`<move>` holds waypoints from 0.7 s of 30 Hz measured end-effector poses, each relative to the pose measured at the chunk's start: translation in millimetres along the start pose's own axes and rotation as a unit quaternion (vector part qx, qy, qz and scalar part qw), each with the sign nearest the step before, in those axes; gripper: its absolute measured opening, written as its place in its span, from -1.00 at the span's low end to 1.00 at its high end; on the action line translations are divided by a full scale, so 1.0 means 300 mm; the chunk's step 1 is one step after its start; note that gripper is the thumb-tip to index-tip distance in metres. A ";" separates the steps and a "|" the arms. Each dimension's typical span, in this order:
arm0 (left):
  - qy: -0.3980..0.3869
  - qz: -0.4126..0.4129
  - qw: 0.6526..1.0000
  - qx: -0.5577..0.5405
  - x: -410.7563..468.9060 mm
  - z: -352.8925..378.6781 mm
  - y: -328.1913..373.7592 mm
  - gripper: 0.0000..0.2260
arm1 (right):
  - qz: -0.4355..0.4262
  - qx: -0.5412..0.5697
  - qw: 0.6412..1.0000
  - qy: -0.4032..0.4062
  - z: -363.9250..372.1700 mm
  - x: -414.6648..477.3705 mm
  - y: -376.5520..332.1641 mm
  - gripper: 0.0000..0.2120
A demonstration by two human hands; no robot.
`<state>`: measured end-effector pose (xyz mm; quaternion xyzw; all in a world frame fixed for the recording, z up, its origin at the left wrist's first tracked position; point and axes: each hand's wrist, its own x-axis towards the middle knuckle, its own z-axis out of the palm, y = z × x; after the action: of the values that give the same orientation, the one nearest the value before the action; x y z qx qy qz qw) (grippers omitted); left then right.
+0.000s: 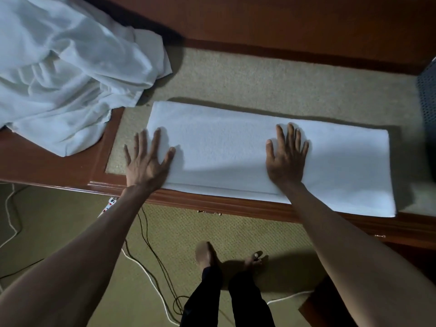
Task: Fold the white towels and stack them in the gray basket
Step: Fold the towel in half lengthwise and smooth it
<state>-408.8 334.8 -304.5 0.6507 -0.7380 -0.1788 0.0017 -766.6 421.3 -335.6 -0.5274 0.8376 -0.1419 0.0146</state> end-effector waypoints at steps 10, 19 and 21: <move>-0.011 0.189 0.982 -0.013 0.128 0.082 0.503 -0.37 | 0.009 -0.012 1.000 -0.001 -0.008 0.004 -0.011 -0.47; -0.020 0.168 0.984 0.053 0.233 0.067 0.315 -0.37 | -0.004 -0.020 1.000 -0.002 -0.003 -0.003 -0.003 -0.47; -0.012 0.134 0.989 0.057 0.242 0.032 0.225 -0.36 | -0.004 -0.023 1.000 -0.008 -0.004 -0.002 -0.006 -0.46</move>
<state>-487.0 273.7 -312.2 0.5427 -0.8275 -0.1422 -0.0199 -764.9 421.5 -333.9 -0.5321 0.8384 -0.1182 0.0085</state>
